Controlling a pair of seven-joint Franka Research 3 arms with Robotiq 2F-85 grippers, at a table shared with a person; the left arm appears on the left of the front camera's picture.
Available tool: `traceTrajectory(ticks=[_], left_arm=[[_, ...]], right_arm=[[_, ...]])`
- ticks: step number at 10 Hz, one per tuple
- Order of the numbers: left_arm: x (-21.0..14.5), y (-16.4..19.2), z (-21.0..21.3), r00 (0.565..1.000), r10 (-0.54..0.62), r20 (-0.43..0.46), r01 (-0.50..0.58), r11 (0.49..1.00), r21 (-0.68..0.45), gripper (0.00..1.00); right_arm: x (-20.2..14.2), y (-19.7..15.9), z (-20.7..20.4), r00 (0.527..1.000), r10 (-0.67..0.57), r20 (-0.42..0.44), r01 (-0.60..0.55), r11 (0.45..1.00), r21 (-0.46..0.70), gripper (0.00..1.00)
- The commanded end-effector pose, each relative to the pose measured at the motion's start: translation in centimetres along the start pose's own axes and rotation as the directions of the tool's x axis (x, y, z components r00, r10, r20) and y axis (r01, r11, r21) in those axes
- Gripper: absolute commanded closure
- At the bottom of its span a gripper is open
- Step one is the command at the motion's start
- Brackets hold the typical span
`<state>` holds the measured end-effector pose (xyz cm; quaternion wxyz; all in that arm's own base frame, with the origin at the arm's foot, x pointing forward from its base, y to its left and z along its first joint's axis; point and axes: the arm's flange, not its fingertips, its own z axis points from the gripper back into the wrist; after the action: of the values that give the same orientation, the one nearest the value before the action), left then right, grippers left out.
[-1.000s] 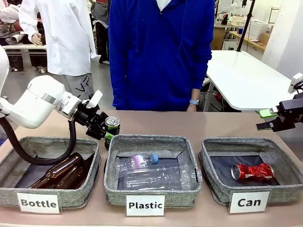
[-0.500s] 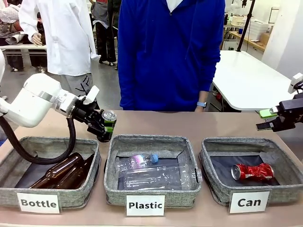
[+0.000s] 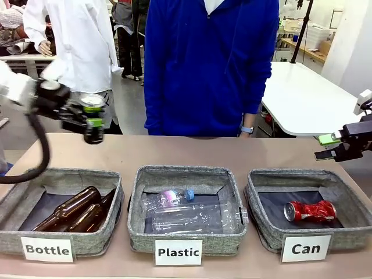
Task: Sort the can waste into the basket.
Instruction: Pick up the can waste from the table and place it in the right Fabric basket.
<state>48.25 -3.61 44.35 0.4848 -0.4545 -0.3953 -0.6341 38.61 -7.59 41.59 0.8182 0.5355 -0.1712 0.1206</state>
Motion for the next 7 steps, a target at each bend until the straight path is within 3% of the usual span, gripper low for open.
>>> traceTrajectory(ticks=[1,2,3,7], left_arm=[[0.8,-8.0,1.4,0.996,-0.089,0.009,0.089,0.995,-0.05,1.0],[0.7,-10.7,1.9,0.991,-0.135,-0.022,0.136,0.987,0.085,1.0],[1.1,-4.7,1.1,0.999,-0.028,0.019,0.029,0.998,-0.053,1.0],[1.1,-4.7,1.1,0.999,-0.028,0.019,0.029,0.998,-0.053,1.0]], right_arm=[[-0.1,0.1,0.2,1.0,0.018,-0.003,-0.018,1.0,0.008,0.0],[-0.1,0.1,0.2,1.0,0.018,-0.003,-0.018,1.0,0.008,0.0],[-0.1,0.1,0.2,1.0,0.018,-0.003,-0.018,1.0,0.008,0.0],[-0.1,0.1,0.2,1.0,0.018,-0.003,-0.018,1.0,0.008,0.0]])
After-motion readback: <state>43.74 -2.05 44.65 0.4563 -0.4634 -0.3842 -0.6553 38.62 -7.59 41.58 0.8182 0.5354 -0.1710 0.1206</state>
